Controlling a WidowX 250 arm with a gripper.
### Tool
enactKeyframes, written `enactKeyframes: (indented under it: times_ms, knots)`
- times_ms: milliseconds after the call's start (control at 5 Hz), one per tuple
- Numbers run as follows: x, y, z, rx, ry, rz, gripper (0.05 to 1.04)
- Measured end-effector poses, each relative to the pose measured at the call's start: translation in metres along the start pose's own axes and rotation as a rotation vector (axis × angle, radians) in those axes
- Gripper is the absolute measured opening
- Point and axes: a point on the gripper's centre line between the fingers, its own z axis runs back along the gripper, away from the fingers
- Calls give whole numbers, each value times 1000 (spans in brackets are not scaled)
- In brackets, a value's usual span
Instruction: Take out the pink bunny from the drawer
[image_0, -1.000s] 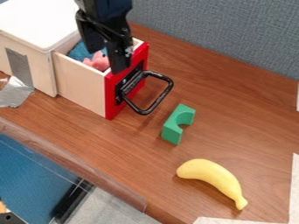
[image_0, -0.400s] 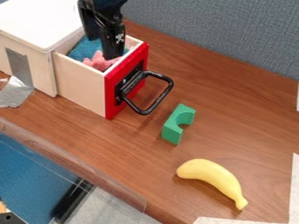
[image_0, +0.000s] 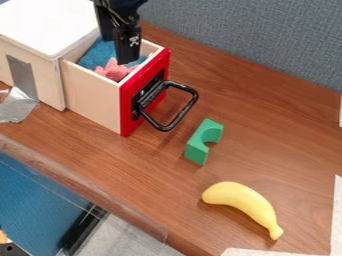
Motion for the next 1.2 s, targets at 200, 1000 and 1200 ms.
enactKeyframes:
  times_ms: [200, 1000, 1200]
  knots:
    - [3, 9, -3, 13, -5, 8, 1001]
    - [3, 28, -39, 35, 41, 3, 1001]
    - [-1, 27, -46, 32, 59, 10, 982]
